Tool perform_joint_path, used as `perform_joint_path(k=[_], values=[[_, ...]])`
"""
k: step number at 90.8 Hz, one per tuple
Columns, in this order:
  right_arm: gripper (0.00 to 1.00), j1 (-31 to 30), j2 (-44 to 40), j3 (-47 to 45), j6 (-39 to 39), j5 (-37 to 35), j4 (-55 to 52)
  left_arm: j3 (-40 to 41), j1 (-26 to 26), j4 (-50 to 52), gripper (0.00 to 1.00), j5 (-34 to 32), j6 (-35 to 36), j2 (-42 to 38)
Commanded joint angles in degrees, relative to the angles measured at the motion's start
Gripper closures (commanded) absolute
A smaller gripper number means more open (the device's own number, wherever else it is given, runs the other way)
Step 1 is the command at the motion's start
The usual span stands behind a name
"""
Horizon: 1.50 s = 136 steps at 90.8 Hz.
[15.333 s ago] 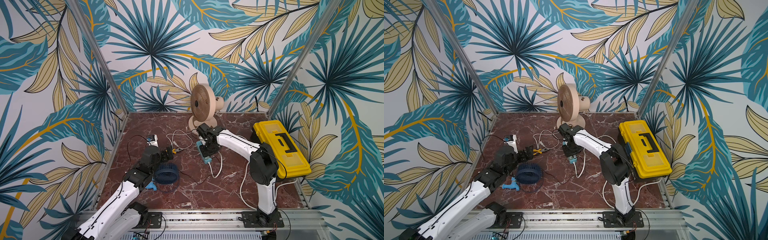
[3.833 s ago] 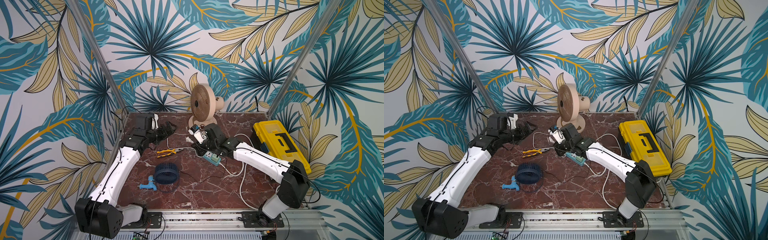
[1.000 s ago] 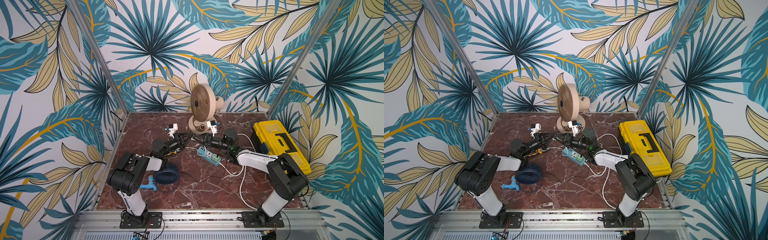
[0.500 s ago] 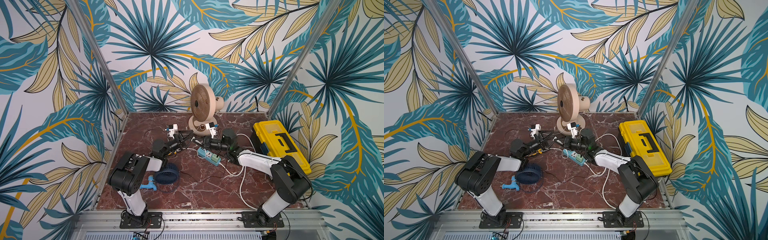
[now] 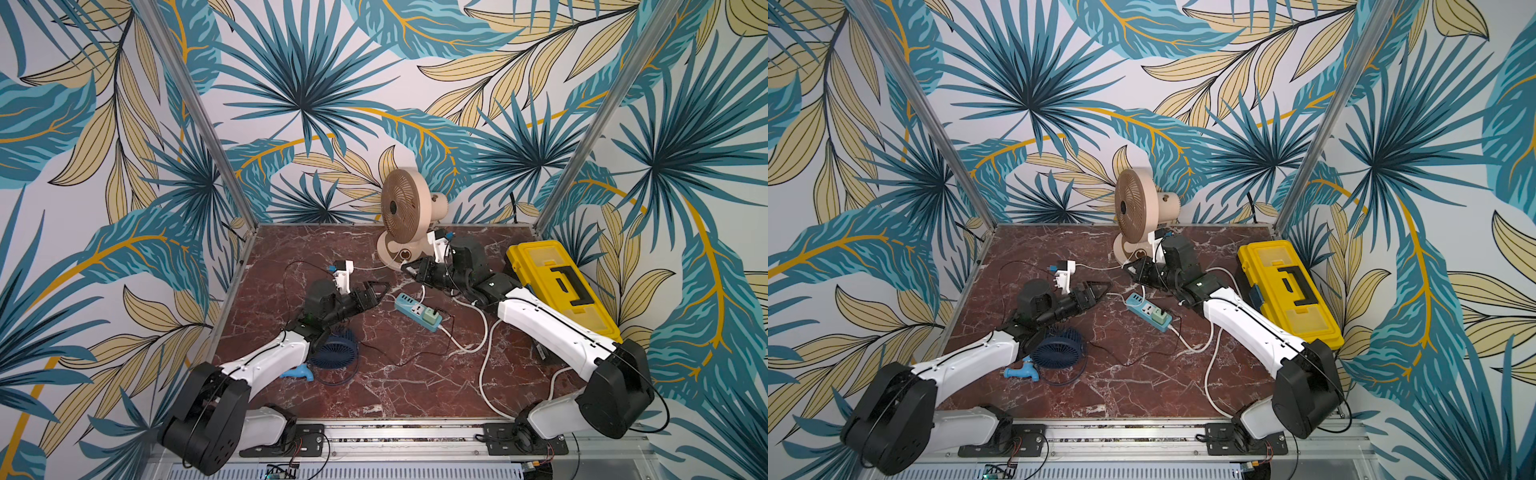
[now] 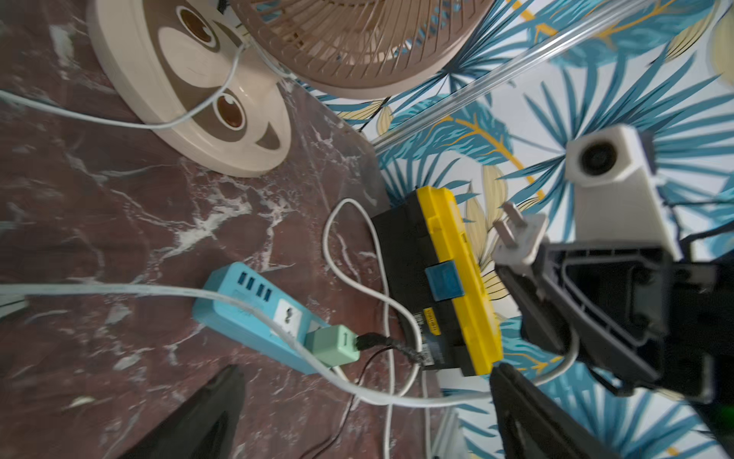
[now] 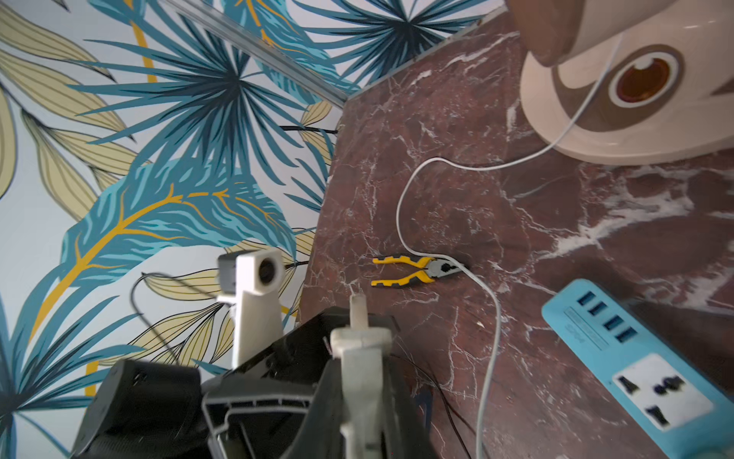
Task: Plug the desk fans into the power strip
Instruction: Pick up the plug from the center of the board, then insert the plug into the socket.
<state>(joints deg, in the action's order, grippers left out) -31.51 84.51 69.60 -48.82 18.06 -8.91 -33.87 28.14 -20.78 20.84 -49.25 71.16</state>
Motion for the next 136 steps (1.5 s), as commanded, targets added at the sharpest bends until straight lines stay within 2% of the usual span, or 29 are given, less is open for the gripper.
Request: perform_joint_path(k=[1,23,27,38,53,69,88,109,128,136], values=[[1.00,-0.96,0.56,2.41,-3.63,-5.96,-8.06,-2.50,6.45,16.66,0.00,-16.84,16.12,-1.32],[1.00,-1.96,0.03,8.66,-9.18,-9.78,-14.83,-3.88,19.74,11.09,0.00,-33.26,30.01,5.10],[1.00,-2.24,-0.31,9.43,-9.82,-9.87,-15.56,-4.76,21.39,10.55,0.00,-37.84,32.05,6.62],[1.00,-2.85,-1.68,10.34,-11.09,-10.31,-17.13,-7.70,23.04,10.60,0.00,-49.01,34.71,8.67],[1.00,-2.95,-3.88,10.50,-11.48,-11.97,-19.42,-4.39,23.29,3.09,0.00,-56.97,34.89,6.12],[1.00,-2.95,-4.70,12.46,-11.64,-12.48,-21.54,1.65,23.80,-8.84,0.00,-51.59,39.11,5.54],[1.00,-3.00,-4.64,16.17,-11.29,-12.70,-23.72,-1.93,23.87,-8.18,0.00,-42.79,42.17,11.63],[1.00,-2.87,-4.54,18.87,-11.92,-13.07,-25.92,-6.48,22.84,-9.76,0.00,-40.37,41.10,19.04],[1.00,-2.30,-4.35,21.05,-9.95,-14.96,-28.99,-5.43,22.41,-11.63,0.00,-33.58,40.46,19.14],[1.00,-2.23,-4.44,21.23,-9.85,-14.36,-28.95,-6.13,22.17,-9.45,0.00,-33.07,40.72,20.24]])
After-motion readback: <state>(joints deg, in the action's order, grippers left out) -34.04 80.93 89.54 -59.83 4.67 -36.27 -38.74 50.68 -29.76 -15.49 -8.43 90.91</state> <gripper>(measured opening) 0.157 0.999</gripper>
